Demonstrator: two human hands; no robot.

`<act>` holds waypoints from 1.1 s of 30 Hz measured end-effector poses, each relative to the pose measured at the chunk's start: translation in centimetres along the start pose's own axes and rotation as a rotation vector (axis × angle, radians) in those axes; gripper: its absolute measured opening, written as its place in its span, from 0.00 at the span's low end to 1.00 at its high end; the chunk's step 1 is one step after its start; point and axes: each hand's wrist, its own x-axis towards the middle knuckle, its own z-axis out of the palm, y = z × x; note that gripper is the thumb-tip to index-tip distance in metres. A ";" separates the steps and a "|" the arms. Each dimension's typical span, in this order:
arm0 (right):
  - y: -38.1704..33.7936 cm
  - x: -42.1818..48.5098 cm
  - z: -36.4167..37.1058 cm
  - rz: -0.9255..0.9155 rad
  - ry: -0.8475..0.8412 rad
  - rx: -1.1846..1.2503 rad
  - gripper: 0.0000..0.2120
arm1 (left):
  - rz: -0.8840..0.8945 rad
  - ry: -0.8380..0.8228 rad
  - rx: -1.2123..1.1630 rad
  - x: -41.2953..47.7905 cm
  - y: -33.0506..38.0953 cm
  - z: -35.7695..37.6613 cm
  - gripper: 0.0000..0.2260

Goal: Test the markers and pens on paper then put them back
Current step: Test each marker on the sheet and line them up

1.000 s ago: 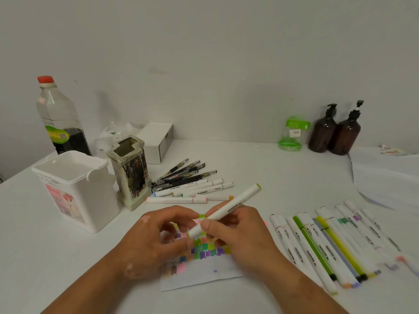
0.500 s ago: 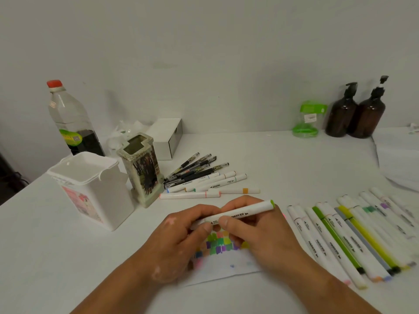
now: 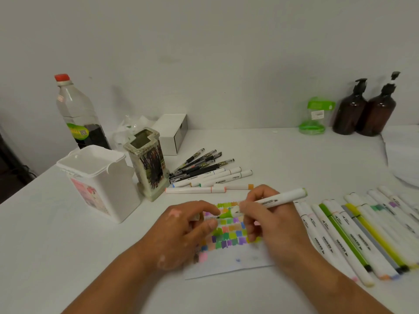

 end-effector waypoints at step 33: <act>0.1 -2.2 2.0 0.105 -0.253 -0.585 0.08 | -0.154 -0.147 0.194 0.4 -1.4 -0.7 0.24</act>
